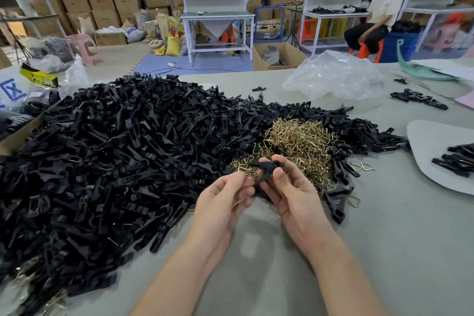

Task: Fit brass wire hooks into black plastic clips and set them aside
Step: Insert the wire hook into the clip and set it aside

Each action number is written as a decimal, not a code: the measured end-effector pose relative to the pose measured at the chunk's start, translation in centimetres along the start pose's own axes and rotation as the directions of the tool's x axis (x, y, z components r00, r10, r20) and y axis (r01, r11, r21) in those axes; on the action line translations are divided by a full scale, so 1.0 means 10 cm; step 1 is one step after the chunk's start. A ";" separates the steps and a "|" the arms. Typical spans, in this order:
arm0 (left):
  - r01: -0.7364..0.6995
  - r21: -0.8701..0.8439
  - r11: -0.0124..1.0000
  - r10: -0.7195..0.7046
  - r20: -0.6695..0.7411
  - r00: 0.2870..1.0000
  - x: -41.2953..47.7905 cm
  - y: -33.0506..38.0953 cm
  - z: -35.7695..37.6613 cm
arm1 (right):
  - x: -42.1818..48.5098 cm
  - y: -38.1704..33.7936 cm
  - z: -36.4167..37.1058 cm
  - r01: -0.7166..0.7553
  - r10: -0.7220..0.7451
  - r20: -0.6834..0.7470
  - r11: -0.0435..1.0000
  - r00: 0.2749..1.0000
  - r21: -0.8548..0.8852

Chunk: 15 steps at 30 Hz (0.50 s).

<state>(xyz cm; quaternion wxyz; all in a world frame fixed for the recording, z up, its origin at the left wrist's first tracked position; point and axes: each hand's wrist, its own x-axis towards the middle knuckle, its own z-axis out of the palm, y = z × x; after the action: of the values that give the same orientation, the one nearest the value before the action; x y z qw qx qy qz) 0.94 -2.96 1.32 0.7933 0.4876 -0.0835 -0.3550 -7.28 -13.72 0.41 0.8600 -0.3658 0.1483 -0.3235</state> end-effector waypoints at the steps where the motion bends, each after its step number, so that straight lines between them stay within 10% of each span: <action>1: 0.018 -0.021 1.000 -0.018 -0.001 1.000 -0.01 0.00 0.01 | 0.00 0.00 0.00 0.004 -0.004 0.004 1.000 1.000 -0.007; 15: 0.039 -0.064 0.997 -0.036 0.040 0.999 -0.01 -0.09 0.03 | 0.00 0.08 -0.01 0.061 -0.054 0.081 0.994 0.995 -0.091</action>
<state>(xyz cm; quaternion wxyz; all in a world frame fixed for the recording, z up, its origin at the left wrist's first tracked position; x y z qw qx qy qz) 0.28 -3.34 0.71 0.8001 0.4562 -0.0780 -0.3817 -7.00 -13.33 -0.21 0.8373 -0.4221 0.1189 -0.3264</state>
